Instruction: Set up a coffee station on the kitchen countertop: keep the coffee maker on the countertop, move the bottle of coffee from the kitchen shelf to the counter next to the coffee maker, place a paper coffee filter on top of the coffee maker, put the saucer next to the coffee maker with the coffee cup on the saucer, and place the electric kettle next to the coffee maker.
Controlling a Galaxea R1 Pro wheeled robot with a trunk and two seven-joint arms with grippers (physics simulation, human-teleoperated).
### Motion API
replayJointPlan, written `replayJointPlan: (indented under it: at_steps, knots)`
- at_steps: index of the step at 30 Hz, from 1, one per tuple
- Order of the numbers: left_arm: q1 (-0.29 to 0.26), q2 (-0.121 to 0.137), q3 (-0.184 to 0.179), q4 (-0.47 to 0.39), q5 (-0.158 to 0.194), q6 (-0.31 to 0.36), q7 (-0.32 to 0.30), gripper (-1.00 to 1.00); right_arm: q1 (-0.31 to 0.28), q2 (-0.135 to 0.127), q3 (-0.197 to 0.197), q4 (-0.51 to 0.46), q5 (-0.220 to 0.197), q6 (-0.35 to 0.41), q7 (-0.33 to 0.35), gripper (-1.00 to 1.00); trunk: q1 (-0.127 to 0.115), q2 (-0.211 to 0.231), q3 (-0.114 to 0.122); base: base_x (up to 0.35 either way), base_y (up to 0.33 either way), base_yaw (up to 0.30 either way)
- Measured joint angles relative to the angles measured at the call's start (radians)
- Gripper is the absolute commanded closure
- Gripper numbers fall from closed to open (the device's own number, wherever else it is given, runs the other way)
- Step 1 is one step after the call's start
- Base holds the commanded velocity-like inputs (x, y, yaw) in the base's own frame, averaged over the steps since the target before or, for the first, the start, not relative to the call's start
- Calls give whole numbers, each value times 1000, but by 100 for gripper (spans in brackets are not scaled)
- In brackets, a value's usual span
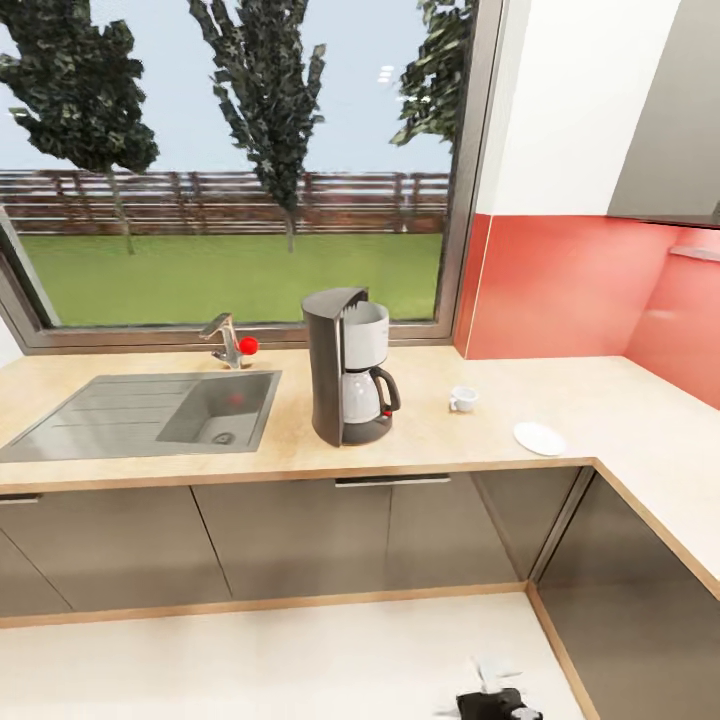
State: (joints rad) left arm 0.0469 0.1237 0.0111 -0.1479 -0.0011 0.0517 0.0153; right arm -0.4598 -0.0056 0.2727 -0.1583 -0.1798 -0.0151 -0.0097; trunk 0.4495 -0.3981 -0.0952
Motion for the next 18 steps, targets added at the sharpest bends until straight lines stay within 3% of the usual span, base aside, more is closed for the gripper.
replayJointPlan:
  at_steps: [5, 15, 18]
  knots:
    - [1, 6, -1, 33, 0, -2, 0, -100, 1, 18, -2, -246, -3, -27, 0, 100, 0, 0, 0, 0, 0, 0]
    - [2, 7, 0, 40, 2, -2, 0, -100, 1, 24, 2, -677, -4, -33, -3, 100, 0, 0, 0, 0, 0, 0]
    - [2, 7, 0, 40, 2, -2, 0, -100, 1, 55, 3, -809, 1, -14, -7, 100, 0, 0, 0, 0, 0, 0]
